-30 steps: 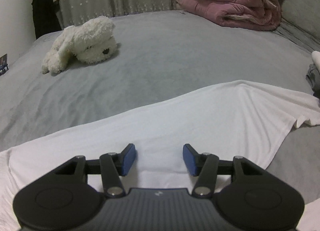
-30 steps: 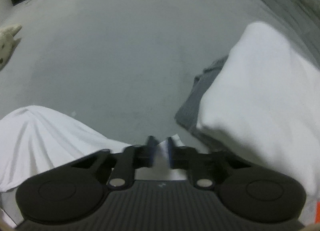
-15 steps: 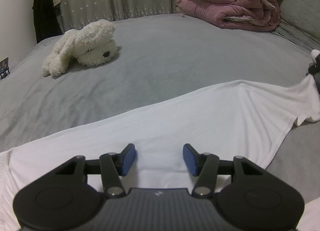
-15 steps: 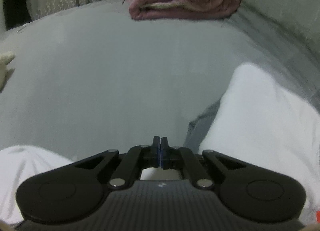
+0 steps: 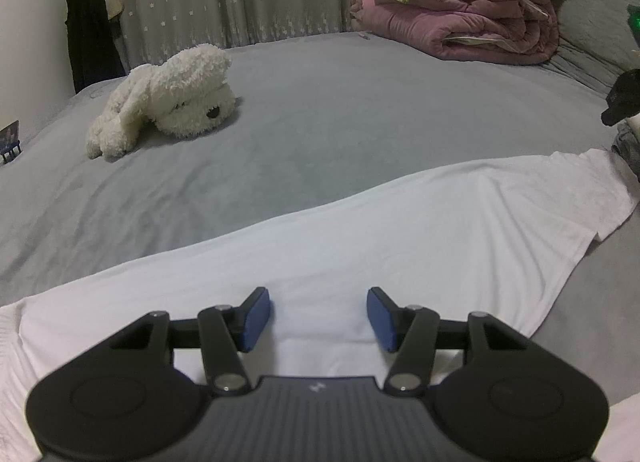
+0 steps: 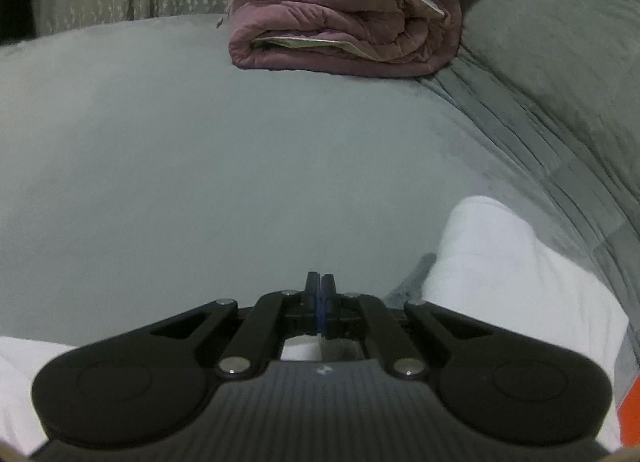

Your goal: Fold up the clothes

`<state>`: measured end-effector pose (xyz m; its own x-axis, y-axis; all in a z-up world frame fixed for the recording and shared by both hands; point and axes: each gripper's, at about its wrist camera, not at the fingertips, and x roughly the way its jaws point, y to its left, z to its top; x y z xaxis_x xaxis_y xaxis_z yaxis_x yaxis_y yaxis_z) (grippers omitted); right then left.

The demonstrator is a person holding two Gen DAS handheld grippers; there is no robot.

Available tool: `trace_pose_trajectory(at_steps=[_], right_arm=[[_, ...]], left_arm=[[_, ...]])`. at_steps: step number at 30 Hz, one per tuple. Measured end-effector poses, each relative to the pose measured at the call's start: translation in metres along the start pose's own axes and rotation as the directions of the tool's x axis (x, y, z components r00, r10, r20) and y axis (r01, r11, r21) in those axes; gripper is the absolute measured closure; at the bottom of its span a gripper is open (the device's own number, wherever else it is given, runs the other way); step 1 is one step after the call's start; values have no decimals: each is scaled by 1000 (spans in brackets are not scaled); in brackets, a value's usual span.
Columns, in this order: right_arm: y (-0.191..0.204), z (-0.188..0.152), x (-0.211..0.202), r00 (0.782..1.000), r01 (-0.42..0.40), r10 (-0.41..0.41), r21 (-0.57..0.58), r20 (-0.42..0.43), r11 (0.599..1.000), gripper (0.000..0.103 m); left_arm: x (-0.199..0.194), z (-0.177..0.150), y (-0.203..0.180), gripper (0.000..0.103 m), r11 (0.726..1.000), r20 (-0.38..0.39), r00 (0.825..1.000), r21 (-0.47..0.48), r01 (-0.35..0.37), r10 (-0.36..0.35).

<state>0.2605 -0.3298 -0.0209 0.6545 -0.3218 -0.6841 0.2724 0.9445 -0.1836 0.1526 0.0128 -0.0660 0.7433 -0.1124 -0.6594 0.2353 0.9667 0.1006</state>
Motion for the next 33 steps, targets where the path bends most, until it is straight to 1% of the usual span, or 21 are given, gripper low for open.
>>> trace_pose_trajectory(at_steps=[1, 4, 5, 6, 7, 8, 9, 10, 11, 13, 15, 17, 18, 21, 22, 25, 26, 27, 28, 29, 33], right_arm=[[0, 2, 2, 1000, -4, 4, 0, -8, 1000, 103], [-1, 2, 1, 997, -68, 68, 8, -48, 998, 103], [-1, 2, -1, 995, -82, 82, -6, -60, 997, 101], [-1, 3, -2, 993, -96, 94, -20, -74, 995, 91], [-1, 4, -3, 991, -104, 100, -36, -89, 994, 88], [-1, 5, -3, 989, -112, 106, -49, -105, 992, 78], [-3, 7, -3, 985, -127, 120, -44, -119, 991, 72], [-5, 8, -4, 982, -141, 134, -40, -134, 989, 70], [-7, 10, -4, 978, -156, 149, -33, -148, 987, 70], [-11, 12, -5, 965, -194, 194, 20, -176, 981, 70], [-16, 13, -3, 949, -214, 237, 126, -208, 969, 70], [-17, 13, 1, 945, -185, 228, 192, -233, 964, 70], [-15, 12, 4, 948, -148, 199, 211, -246, 966, 70], [-8, 8, 15, 955, -61, 127, 241, -270, 969, 72], [-5, 5, 18, 958, -39, 106, 244, -267, 969, 72], [3, -4, 27, 965, 25, 43, 253, -257, 967, 77], [6, -5, 26, 970, 36, 25, 246, -240, 969, 85], [9, -6, 24, 975, 47, 8, 239, -223, 970, 95], [12, -7, 23, 978, 55, -6, 229, -209, 972, 99], [14, -7, 22, 981, 64, -21, 220, -195, 973, 102], [12, -5, 21, 988, 93, -66, 201, -140, 975, 102]], left_arm=[[0, -1, 0, 47, 1000, 2, 1000, 3, -2, 2], [1, -1, -1, 46, 1000, 7, 1000, 2, -4, 4], [1, -1, -1, 45, 1000, 8, 1000, 2, -4, 4], [1, -2, -1, 45, 1000, 10, 1000, 1, -5, 5], [1, -2, -1, 45, 1000, 10, 1000, 1, -6, 6], [1, -2, -1, 45, 1000, 10, 1000, 1, -6, 6], [1, -2, -1, 45, 1000, 8, 1000, -1, -6, 6], [0, -2, -1, 45, 1000, 8, 1000, -3, -6, 6], [0, -2, -1, 45, 1000, 7, 1000, -5, -5, 5], [0, -2, -1, 45, 1000, 6, 1000, -7, -6, 6], [1, -1, -1, 45, 1000, 6, 1000, -9, -8, 8], [1, 0, -2, 45, 1000, 5, 1000, -11, -10, 10], [0, 0, -2, 45, 1000, 4, 1000, -12, -11, 11], [0, -1, -2, 45, 1000, 5, 1000, -13, -9, 9], [0, -1, -2, 45, 1000, 5, 1000, -14, -9, 9], [0, -2, -1, 44, 1000, 10, 1000, -14, -6, 6], [0, -2, -1, 44, 1000, 12, 1000, -13, -5, 5], [0, -2, -1, 44, 1000, 14, 1000, -13, -4, 4], [0, -3, -1, 44, 1000, 17, 1000, -13, -2, 3], [0, -3, 0, 44, 1000, 19, 1000, -13, -1, 2], [0, -4, 0, 44, 1000, 28, 1000, -12, 3, -3]])
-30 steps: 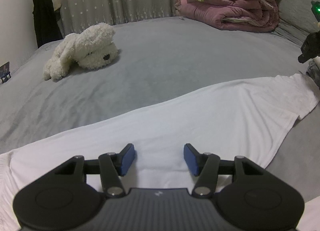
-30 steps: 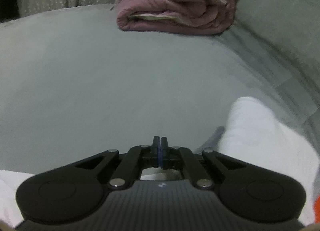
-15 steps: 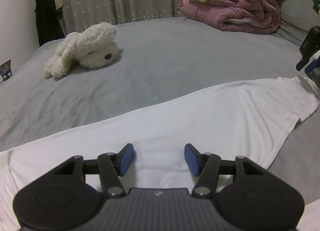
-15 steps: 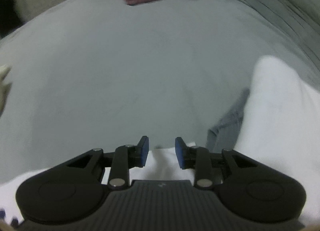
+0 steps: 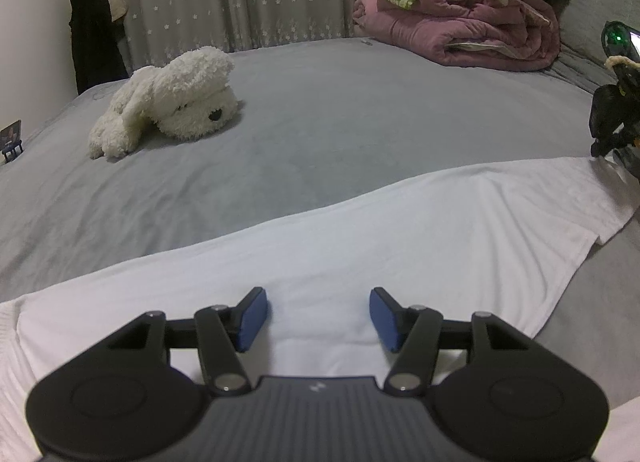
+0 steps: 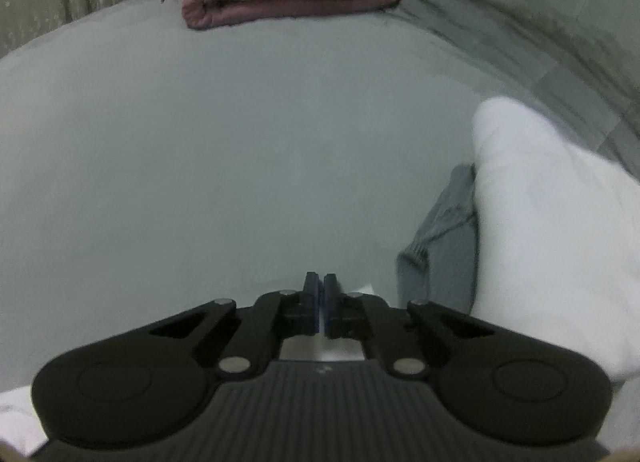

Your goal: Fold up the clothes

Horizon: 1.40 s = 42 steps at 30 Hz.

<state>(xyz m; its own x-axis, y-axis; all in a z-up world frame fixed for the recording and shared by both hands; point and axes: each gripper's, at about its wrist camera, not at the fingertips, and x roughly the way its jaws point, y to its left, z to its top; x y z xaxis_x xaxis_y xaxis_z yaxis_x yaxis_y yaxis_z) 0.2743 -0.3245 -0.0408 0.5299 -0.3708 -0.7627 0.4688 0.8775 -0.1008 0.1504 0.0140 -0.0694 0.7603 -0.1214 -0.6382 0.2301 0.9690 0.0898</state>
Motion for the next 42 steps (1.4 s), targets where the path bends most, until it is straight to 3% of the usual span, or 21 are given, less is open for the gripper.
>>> trace_pose_trajectory(at_steps=[8, 12, 13, 15, 17, 21, 26, 29, 32, 36, 37, 39, 42], right_arm=[[-4, 20, 16, 997, 27, -24, -36, 69, 999, 103], [-12, 22, 8, 998, -54, 55, -28, 21, 998, 101], [-14, 24, 5, 997, -74, 74, -41, 12, 996, 98], [-15, 31, -1, 995, -102, 101, -104, -11, 989, 77], [-17, 37, -10, 991, -131, 127, -170, -32, 977, 64], [-13, 40, -18, 985, -171, 150, -356, -84, 919, 64], [1, 25, -24, 983, -180, 115, -592, -147, 785, 64], [9, 12, -16, 981, -181, 83, -660, -177, 729, 71], [15, 1, -1, 980, -161, 27, -703, -197, 693, 72], [12, -1, 7, 977, -177, 40, -685, -211, 706, 75], [14, -3, 5, 976, -184, 45, -690, -215, 699, 94], [19, -8, 1, 974, -195, 52, -704, -220, 683, 101], [32, -22, -8, 995, -79, 1, -792, -98, 605, 103]], left_arm=[[0, -3, 3, 41, 1000, 24, 1000, -1, 16, -16], [1, -3, 4, 39, 1000, 33, 999, -2, 25, -24], [1, -4, 3, 39, 1000, 34, 999, -1, 24, -24], [1, -4, 3, 39, 1000, 34, 999, 1, 22, -22], [1, -4, 3, 39, 1000, 34, 999, 0, 22, -22], [1, -4, 3, 39, 1000, 33, 999, 0, 21, -21], [1, -4, 3, 39, 1000, 34, 999, 0, 20, -20], [1, -4, 2, 39, 1000, 34, 999, 0, 20, -20], [2, -4, 2, 39, 1000, 34, 999, 0, 20, -20], [2, -4, 2, 38, 1000, 34, 999, 0, 19, -19], [2, -4, 2, 38, 1000, 34, 999, 0, 18, -18], [2, -4, 1, 38, 1000, 34, 999, 0, 17, -17], [1, -5, 1, 38, 1000, 35, 999, -1, 17, -17]])
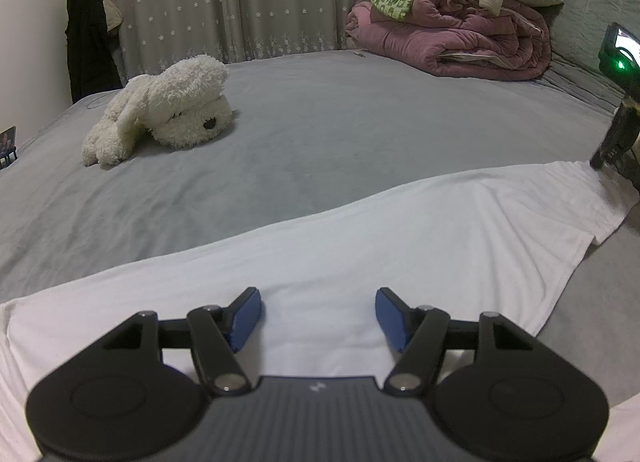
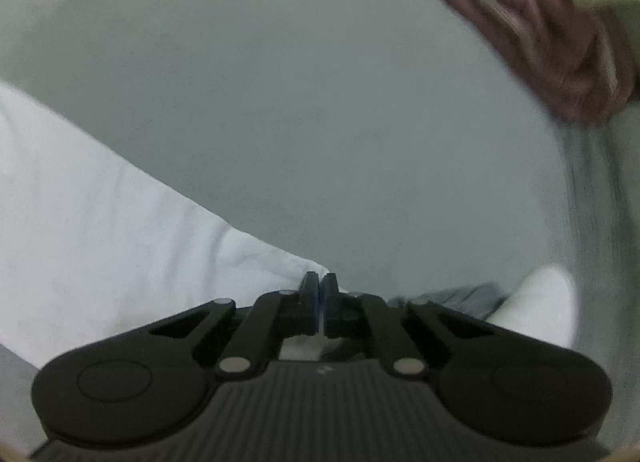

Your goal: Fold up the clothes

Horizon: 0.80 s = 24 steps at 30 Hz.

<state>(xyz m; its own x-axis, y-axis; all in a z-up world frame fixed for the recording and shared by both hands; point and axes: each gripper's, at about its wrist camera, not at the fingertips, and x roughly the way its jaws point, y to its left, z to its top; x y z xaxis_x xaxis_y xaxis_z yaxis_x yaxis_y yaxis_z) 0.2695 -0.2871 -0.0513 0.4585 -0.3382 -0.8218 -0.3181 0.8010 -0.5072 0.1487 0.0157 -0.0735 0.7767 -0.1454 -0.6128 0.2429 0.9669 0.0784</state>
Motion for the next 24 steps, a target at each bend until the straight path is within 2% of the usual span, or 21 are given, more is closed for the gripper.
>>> trace_pose_trajectory(at_steps=[2, 5, 10, 12, 13, 14, 16, 17, 18, 21, 24], right_arm=[[8, 2, -4, 993, 113, -111, -46, 43, 993, 103], [11, 8, 4, 980, 190, -187, -45, 65, 981, 103], [24, 1, 17, 979, 201, -200, -10, 43, 980, 103], [25, -1, 23, 972, 229, -228, -10, 57, 973, 101], [22, -2, 25, 968, 242, -241, -7, 67, 970, 98], [19, -3, 22, 968, 241, -241, 9, 75, 971, 89], [8, -10, 8, 971, 210, -217, 80, 98, 974, 79], [1, -14, -1, 973, 184, -199, 128, 117, 975, 69], [-5, -19, -12, 975, 142, -170, 184, 142, 972, 64], [-26, -41, -43, 972, -5, -78, 350, 222, 937, 64], [-28, -72, -66, 955, -178, 36, 471, 296, 864, 64]], left_arm=[[0, 0, 0, 38, 1000, 1, 1000, 0, 0, 0], [0, 0, 0, 37, 1000, 1, 1000, -1, 2, -2], [2, 0, 0, 36, 1000, 4, 1000, 2, 0, 0], [2, 0, 0, 35, 1000, 6, 1000, 2, -1, 1], [2, -1, 0, 35, 1000, 6, 1000, 2, -1, 1], [2, -1, 0, 35, 1000, 6, 1000, 2, -2, 2], [2, -1, -1, 35, 1000, 6, 1000, 2, -3, 3], [2, -1, -1, 35, 1000, 5, 1000, 2, -4, 4], [2, 0, -1, 35, 1000, 5, 1000, 0, -5, 5], [1, 0, -2, 35, 1000, 1, 1000, -5, -6, 6], [-2, 1, -2, 35, 1000, -8, 1000, -15, -2, 2]])
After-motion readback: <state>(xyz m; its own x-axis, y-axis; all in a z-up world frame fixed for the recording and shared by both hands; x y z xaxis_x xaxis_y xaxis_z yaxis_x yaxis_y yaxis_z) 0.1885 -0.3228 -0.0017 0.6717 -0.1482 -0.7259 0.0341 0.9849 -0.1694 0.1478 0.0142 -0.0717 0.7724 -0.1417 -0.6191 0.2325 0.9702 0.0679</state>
